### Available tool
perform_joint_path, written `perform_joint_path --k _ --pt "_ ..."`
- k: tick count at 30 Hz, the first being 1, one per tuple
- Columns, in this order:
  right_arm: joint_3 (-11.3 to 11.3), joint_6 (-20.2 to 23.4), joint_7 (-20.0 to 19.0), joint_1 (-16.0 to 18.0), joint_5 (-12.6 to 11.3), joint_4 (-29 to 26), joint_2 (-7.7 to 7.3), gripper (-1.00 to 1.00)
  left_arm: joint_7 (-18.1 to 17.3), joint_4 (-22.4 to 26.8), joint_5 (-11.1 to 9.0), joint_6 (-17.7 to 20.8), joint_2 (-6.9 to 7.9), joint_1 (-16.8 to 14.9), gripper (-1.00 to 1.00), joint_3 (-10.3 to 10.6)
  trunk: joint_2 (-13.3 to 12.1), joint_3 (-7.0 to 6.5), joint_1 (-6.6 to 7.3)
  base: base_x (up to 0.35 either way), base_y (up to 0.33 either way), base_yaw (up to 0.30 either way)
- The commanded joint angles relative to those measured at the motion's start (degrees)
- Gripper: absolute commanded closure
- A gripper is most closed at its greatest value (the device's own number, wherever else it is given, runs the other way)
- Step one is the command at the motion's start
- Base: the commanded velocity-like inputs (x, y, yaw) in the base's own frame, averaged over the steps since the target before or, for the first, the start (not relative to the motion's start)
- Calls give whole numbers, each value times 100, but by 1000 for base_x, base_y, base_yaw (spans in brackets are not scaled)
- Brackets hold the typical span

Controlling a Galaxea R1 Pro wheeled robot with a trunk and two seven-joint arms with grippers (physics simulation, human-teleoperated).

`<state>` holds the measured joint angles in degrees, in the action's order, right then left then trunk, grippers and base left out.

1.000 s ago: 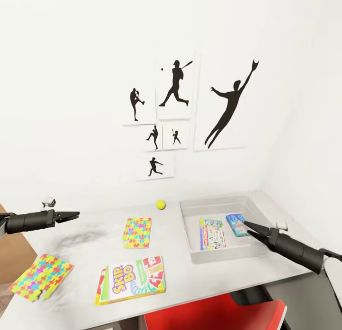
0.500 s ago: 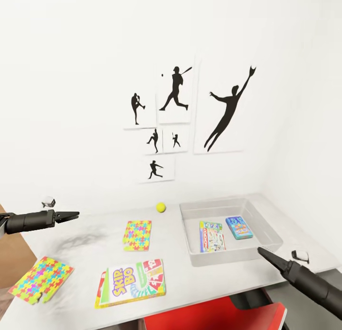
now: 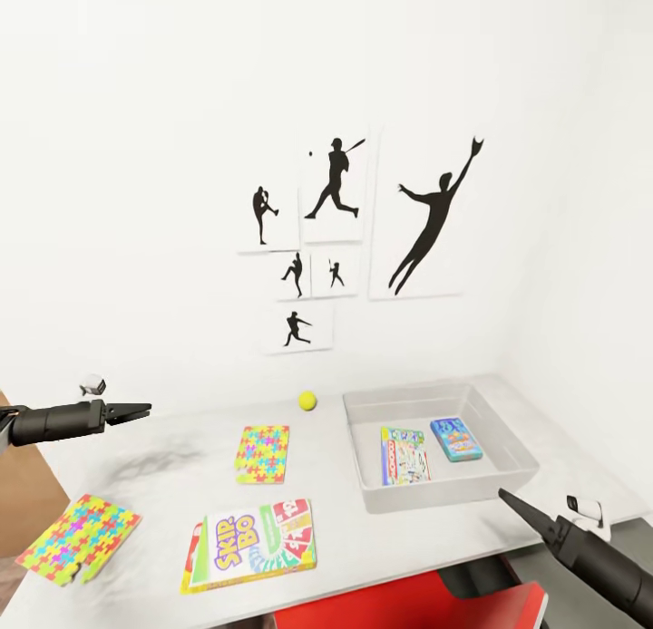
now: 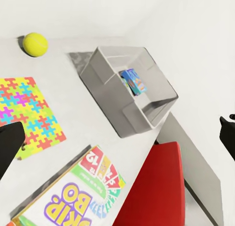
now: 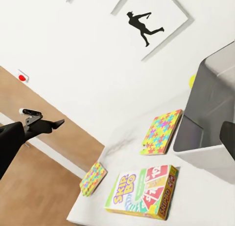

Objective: Put all the toys in the child's room - the three board games (two on the bed and one on the table), the two jigsaw puzzles on the table, and the tennis ball on the table - inside the toy box on the table in the child's room.

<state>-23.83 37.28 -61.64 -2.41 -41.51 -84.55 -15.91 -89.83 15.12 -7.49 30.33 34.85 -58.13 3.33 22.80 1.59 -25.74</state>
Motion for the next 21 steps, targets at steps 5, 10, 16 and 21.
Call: perform_joint_path --k 5,10,16,21 --pt "1 15 7 -9 -48 1 10 -100 -17 0 -33 61 4 -5 -100 36 12 -32 -4 0 0 0" --pt "1 -8 24 -11 -48 5 31 -100 -17 0 -33 61 4 -5 -100 36 12 -53 -4 0 0 0" --pt "1 -22 20 -6 -21 11 118 -100 -17 0 -33 61 4 -5 -100 36 12 -61 -4 0 0 0" --pt "0 0 34 -2 -18 87 148 -100 -17 0 -34 61 2 -5 -100 36 12 -62 -4 -11 0 0"
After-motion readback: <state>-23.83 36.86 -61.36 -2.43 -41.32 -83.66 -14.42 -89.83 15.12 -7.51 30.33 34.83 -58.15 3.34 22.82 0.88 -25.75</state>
